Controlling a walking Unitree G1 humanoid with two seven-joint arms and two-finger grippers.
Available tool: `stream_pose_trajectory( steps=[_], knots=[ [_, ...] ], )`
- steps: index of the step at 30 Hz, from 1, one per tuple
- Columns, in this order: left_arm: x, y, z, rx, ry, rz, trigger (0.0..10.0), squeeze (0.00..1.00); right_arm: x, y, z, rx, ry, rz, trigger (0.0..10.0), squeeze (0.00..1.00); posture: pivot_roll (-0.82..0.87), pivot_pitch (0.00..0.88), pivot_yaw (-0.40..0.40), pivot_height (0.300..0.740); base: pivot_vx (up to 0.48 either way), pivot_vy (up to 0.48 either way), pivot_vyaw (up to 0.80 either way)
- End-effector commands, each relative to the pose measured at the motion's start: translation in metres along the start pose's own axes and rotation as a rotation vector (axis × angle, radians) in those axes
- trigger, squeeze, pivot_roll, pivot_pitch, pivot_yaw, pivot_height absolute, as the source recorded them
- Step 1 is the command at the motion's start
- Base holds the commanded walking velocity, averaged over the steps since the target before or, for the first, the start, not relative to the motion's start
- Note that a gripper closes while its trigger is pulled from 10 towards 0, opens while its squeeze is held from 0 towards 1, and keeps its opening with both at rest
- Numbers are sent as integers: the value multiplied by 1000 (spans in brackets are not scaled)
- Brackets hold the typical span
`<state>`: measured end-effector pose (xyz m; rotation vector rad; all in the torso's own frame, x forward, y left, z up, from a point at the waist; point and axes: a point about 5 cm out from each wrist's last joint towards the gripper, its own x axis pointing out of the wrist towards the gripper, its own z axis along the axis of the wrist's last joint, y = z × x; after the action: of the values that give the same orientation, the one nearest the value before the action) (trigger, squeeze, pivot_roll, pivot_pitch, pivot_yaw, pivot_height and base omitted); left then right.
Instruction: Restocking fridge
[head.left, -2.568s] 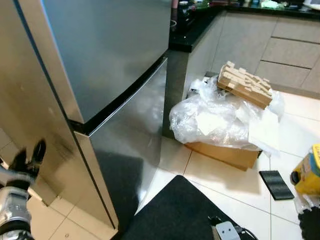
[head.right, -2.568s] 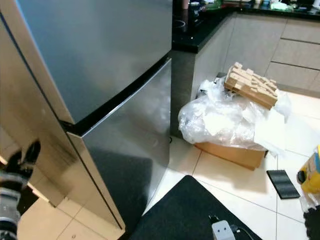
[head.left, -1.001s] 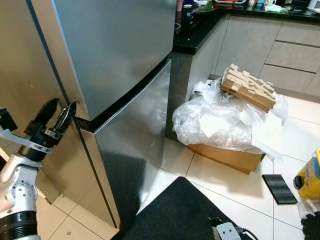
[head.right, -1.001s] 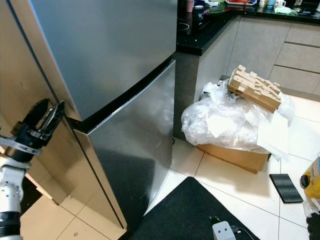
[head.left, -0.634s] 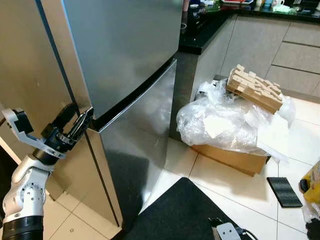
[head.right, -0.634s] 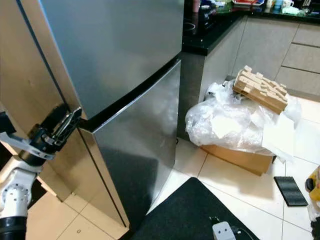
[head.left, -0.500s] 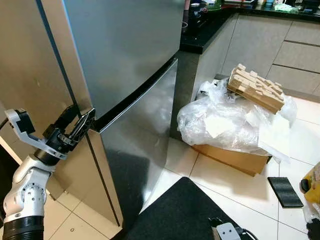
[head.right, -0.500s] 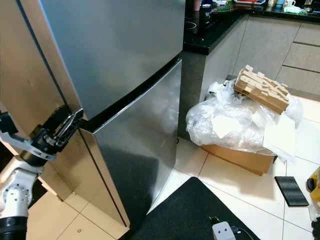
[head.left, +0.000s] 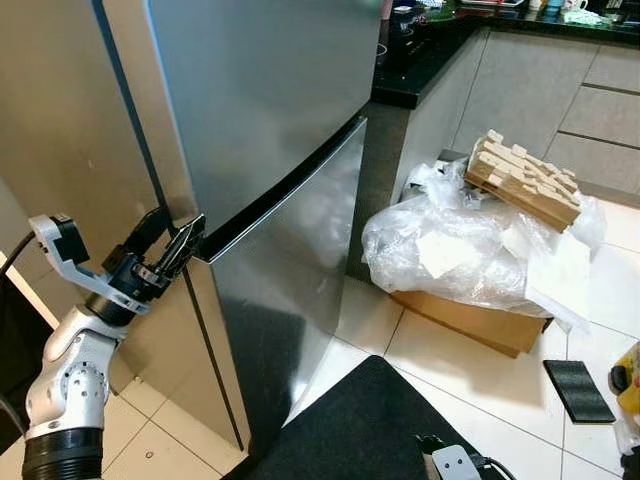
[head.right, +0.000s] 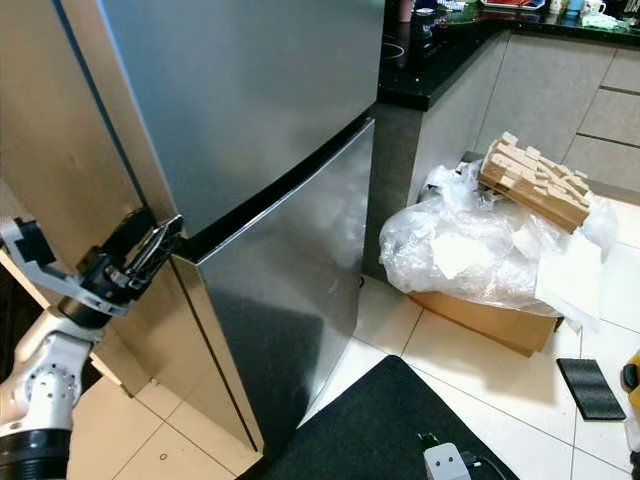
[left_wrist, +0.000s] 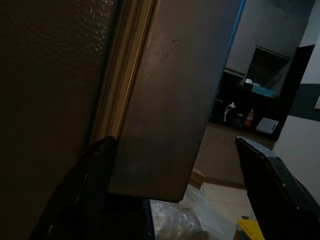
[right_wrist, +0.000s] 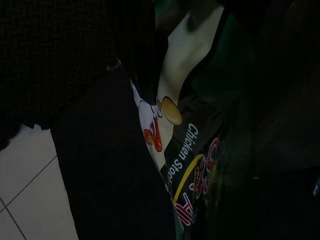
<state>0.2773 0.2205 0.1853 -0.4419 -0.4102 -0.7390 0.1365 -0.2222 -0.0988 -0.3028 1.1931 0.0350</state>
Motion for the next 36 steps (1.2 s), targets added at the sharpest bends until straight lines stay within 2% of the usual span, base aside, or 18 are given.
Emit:
stream_pose_trajectory(
  steps=[1,8,11,17,23,25,30,32,33,34,36],
  knots=[
    [39,-41,-5,-62,-11,-271,10000,0,0,1,1,19,-6,-1,10000,0,53,0,11,740,0,0,0],
    [48,-64,-15,-85,43,-399,10000,0,0,1,2,21,-7,-1,10000,0,48,0,16,740,0,0,0],
    [48,-66,-17,-91,52,-413,10000,0,0,1,2,21,-7,-1,10000,0,48,0,16,740,0,0,0],
    [33,-70,-24,-147,143,-461,10000,0,0,1,2,21,-7,-1,10000,0,51,0,17,740,0,0,0],
    [20,-89,-40,-236,250,-572,10000,0,0,3,3,22,-8,2,10000,0,51,0,17,740,0,0,0],
    [22,-95,-45,-253,256,-586,10000,0,0,3,2,20,-7,3,10000,0,58,0,14,740,0,0,0],
    [23,-103,-52,-276,265,-598,10000,0,0,3,2,21,-6,3,10000,0,58,0,14,740,0,0,0],
    [22,-97,-59,-250,288,-534,10000,0,0,2,2,21,-8,2,10000,0,58,0,14,740,0,0,0],
    [20,-89,-65,-211,310,-475,10000,0,0,2,2,19,-9,2,10000,0,54,0,15,740,0,0,0],
    [20,-89,-65,-211,310,-475,10000,0,0,2,2,19,-9,2,10000,0,54,0,15,740,0,0,0],
    [18,-80,-72,-168,339,-406,10000,0,0,2,3,16,-11,2,10000,0,54,0,15,740,0,0,0]
  ],
)
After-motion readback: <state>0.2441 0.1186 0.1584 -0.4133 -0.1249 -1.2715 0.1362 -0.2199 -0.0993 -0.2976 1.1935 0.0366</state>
